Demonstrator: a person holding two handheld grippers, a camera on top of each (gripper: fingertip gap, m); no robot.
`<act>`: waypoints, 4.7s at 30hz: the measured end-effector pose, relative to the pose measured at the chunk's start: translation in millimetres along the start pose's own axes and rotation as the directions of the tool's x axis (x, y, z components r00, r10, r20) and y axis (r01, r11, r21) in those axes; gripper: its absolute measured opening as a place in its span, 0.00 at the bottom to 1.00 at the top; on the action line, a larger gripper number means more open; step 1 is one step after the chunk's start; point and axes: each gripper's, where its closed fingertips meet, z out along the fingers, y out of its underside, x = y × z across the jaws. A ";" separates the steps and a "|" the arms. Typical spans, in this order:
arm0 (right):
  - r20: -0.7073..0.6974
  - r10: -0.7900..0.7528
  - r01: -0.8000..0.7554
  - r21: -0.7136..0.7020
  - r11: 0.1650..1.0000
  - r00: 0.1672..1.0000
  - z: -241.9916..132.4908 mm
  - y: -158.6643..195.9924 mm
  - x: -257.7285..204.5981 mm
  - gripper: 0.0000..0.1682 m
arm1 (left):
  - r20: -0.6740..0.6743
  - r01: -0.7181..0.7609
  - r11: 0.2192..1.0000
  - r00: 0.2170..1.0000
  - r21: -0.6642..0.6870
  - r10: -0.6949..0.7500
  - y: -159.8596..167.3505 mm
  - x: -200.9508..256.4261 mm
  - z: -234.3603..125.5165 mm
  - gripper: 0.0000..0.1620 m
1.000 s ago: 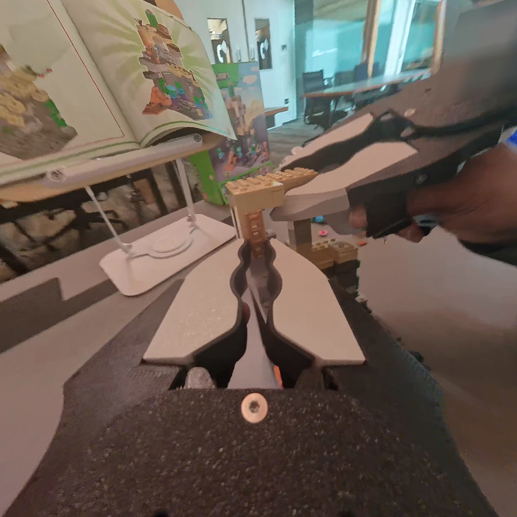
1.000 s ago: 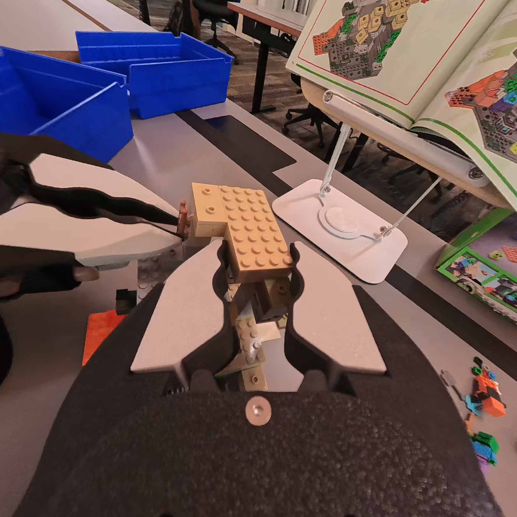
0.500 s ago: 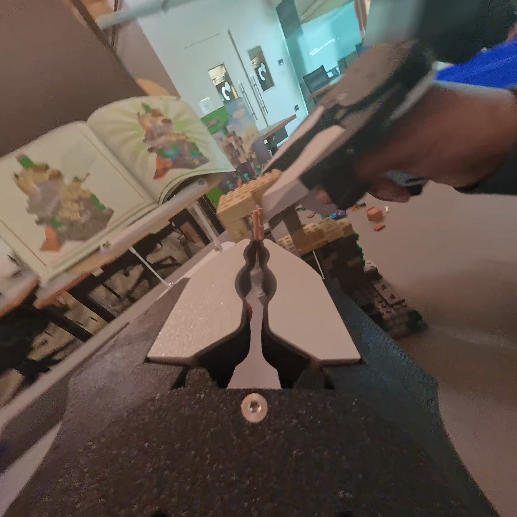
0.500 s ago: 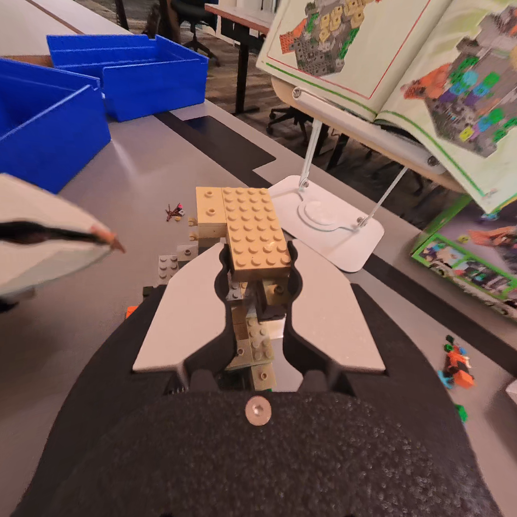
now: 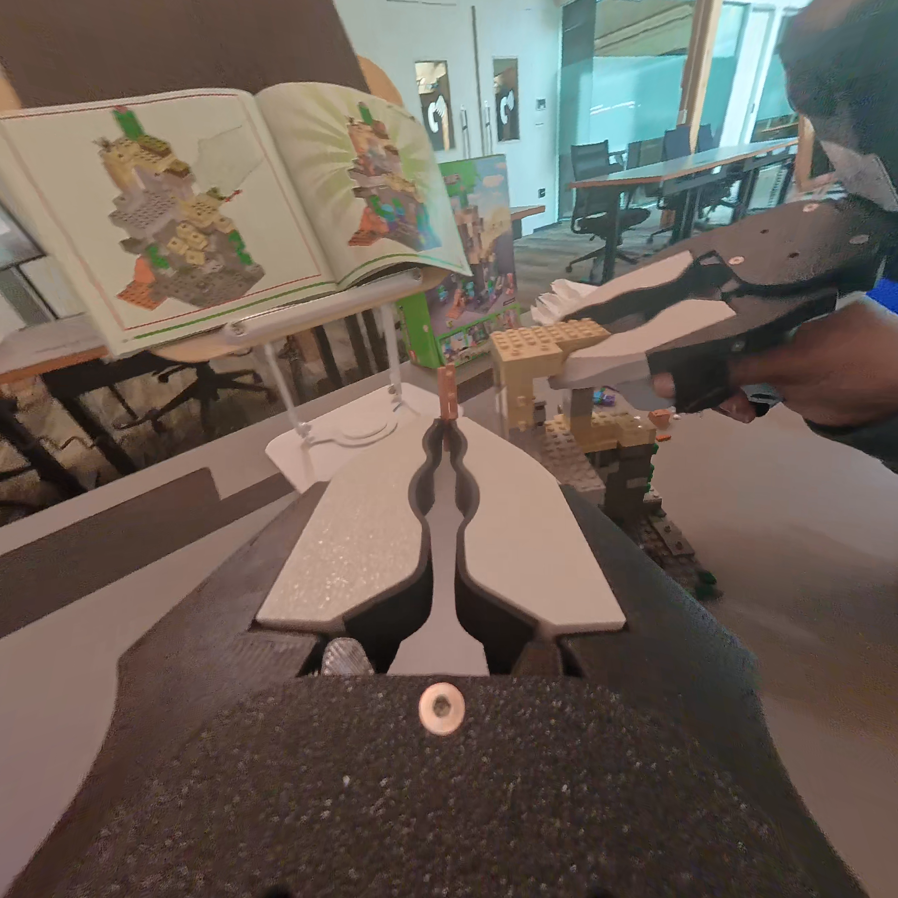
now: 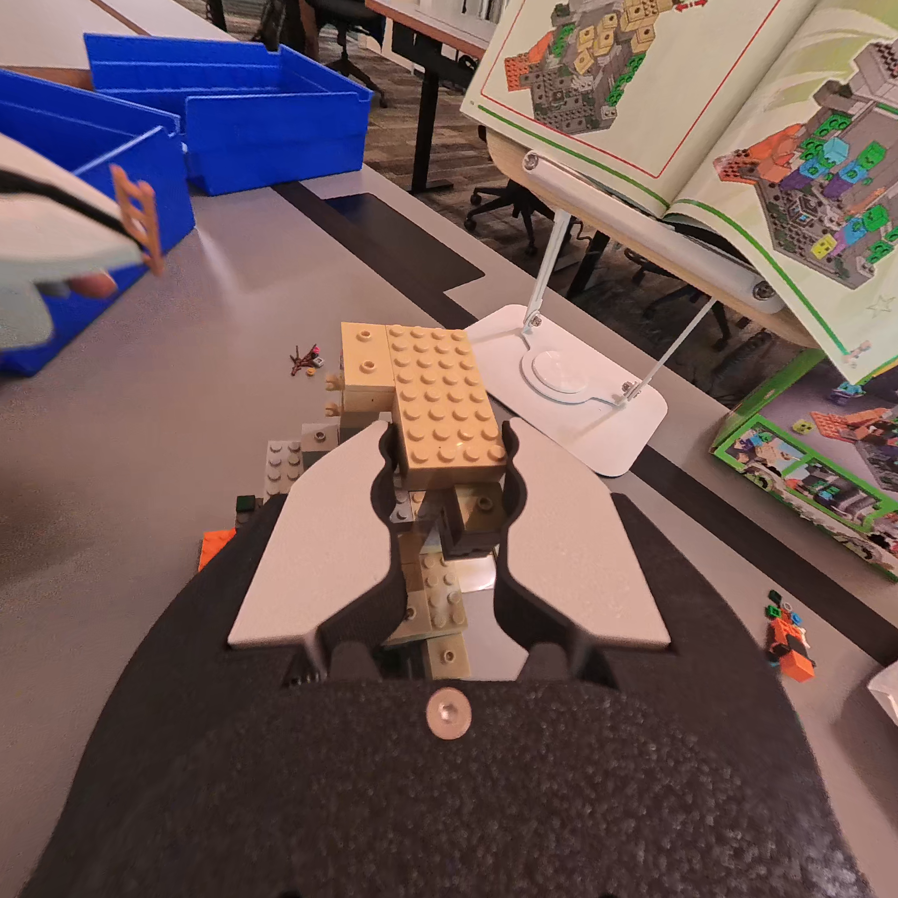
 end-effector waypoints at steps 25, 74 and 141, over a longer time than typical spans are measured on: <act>0.050 0.065 -0.070 0.096 0.993 0.997 -31.7 -1.2 2.7 0.25 | 0.352 0.123 0.665 0.909 -0.737 0.222 140.4 -135.4 -205.0 0.02; -0.073 -0.958 0.907 -0.309 0.286 0.277 16.3 -17.2 -11.9 0.14 | -0.180 -0.063 0.955 0.984 -0.291 0.010 53.6 49.6 86.5 0.13; -0.233 -0.776 0.810 0.161 0.564 0.586 -82.1 46.4 -106.0 0.12 | -0.479 0.590 0.656 0.453 -0.472 -0.752 42.8 154.9 -4.5 0.18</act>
